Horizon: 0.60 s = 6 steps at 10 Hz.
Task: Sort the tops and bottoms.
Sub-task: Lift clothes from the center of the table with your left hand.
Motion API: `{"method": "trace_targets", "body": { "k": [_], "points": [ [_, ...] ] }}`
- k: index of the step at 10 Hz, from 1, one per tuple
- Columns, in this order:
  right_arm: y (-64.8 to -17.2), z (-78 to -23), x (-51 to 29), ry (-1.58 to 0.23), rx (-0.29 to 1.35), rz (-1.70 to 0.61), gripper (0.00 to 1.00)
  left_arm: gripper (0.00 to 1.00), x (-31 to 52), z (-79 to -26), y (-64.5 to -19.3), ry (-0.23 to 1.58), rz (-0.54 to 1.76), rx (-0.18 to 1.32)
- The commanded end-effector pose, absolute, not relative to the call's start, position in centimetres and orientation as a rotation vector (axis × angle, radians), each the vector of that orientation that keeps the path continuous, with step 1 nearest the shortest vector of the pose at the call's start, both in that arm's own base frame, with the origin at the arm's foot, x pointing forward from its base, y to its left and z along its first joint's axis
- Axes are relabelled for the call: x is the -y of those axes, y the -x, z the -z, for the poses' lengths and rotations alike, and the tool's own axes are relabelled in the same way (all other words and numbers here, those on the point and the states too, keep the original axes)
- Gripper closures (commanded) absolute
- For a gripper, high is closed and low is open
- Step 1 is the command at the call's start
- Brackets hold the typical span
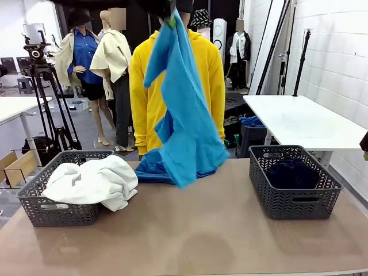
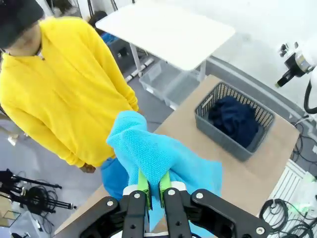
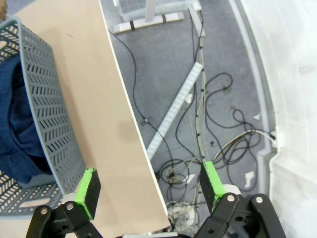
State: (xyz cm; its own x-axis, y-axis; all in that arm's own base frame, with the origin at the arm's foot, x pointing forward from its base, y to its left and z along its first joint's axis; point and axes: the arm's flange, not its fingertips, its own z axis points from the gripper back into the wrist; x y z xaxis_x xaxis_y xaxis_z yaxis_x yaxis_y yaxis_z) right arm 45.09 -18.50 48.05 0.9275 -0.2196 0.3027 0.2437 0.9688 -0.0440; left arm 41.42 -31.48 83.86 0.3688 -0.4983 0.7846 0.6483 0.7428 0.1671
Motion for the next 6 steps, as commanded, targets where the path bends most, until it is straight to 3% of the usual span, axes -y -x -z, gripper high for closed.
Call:
{"method": "trace_targets", "body": {
  "k": [1,4,6],
  "points": [
    [-45.1,-48.0,18.5,0.092,0.295,0.227,0.0,1.0,31.4,-86.8,-39.2,0.227,0.731,0.927],
    [-45.1,-48.0,18.5,0.092,0.295,0.227,0.0,1.0,31.7,-83.6,-34.3,0.305,0.824,0.867],
    [-45.1,-48.0,18.5,0.092,0.295,0.227,0.0,1.0,31.2,-81.2,-34.0,0.304,0.823,0.829]
  ]
}}
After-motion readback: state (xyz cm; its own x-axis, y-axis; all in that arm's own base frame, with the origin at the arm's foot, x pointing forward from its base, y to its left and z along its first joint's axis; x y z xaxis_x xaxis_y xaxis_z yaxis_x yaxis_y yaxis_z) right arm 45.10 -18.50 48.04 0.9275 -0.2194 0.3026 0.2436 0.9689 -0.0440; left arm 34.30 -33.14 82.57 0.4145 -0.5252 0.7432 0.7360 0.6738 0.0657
